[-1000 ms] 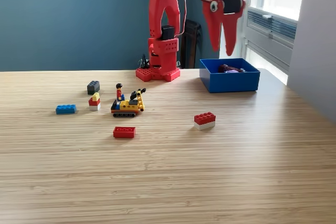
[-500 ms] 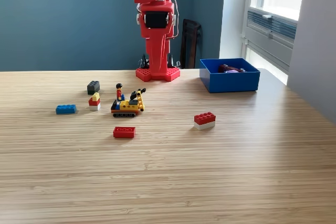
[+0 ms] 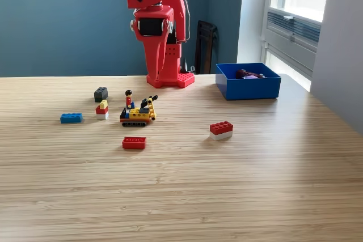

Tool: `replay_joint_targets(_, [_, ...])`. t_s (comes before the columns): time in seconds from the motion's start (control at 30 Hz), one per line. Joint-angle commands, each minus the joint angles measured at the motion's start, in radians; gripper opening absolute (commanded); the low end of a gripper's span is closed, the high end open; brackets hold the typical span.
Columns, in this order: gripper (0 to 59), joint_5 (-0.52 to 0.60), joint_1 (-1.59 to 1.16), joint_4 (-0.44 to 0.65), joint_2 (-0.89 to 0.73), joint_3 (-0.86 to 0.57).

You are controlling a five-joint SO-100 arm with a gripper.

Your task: Grasp a lego block and put it in the bin.

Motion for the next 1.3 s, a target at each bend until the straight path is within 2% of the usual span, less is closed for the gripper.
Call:
replay_joint_targets(0.03, [21.0, 0.002, 0.005, -0.014, 0.071, -0.009])
replay_joint_targets(0.6, [20.9, 0.020, 0.023, -0.101, 0.071, 0.046])
replay_joint_targets(0.8, [21.2, 0.009, 0.106, -0.175, 0.071, 0.086])
replay_joint_targets(1.07, [21.8, -0.008, 0.239, -0.204, 0.071, 0.078])
replay_joint_targets(1.3, [24.1, -0.003, 0.348, -0.261, 0.071, 0.127])
